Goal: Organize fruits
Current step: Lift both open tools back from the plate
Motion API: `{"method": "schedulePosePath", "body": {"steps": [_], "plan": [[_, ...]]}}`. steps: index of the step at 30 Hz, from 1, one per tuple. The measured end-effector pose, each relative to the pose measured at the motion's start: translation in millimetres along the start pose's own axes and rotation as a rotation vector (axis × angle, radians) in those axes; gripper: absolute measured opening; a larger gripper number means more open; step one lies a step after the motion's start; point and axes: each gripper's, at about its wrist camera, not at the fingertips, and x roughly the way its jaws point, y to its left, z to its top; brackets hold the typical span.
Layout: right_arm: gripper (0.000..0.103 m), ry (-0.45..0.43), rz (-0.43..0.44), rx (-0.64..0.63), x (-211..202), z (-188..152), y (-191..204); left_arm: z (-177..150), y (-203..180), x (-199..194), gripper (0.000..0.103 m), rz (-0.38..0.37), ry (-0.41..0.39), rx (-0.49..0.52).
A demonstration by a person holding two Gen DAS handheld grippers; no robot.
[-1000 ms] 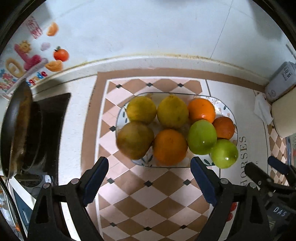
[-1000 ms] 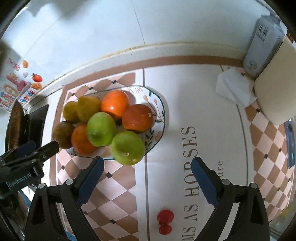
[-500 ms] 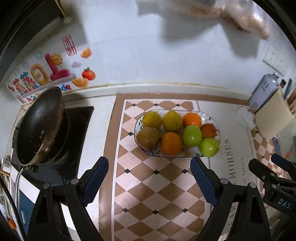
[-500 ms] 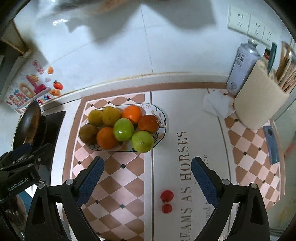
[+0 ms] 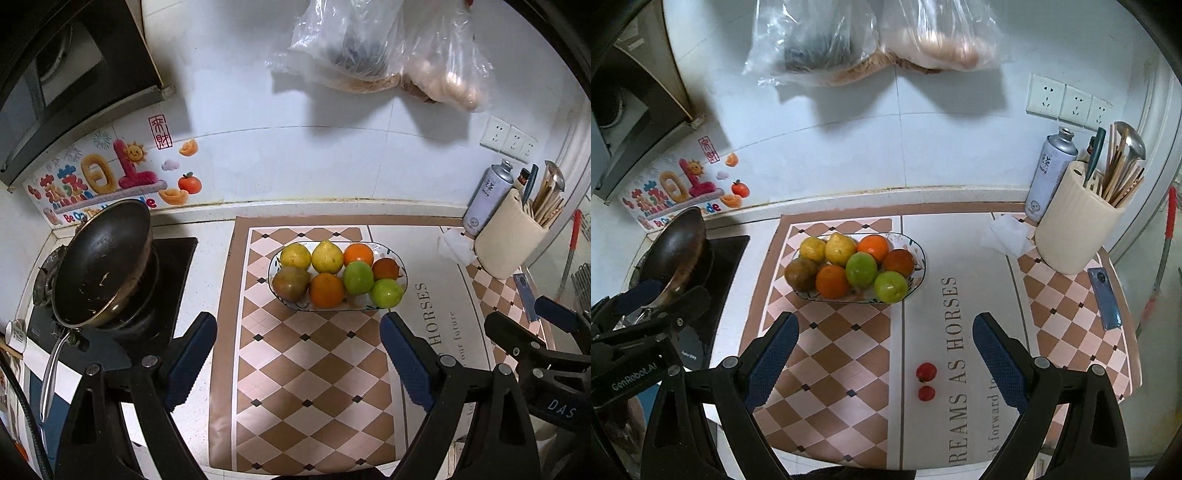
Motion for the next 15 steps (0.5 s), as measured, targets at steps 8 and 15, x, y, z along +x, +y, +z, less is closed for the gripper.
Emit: {"method": "schedulePosePath", "body": {"steps": [8, 15], "plan": [[0.097, -0.018, 0.008, 0.001, -13.8, -5.3, 6.4, -8.8, -0.2, -8.6, 0.090, -0.002, -0.011, -0.007], [0.097, -0.007, 0.034, 0.025, -7.5, -2.8, 2.7, -9.5, -4.1, -4.9, 0.090, -0.009, 0.002, -0.013]]}}
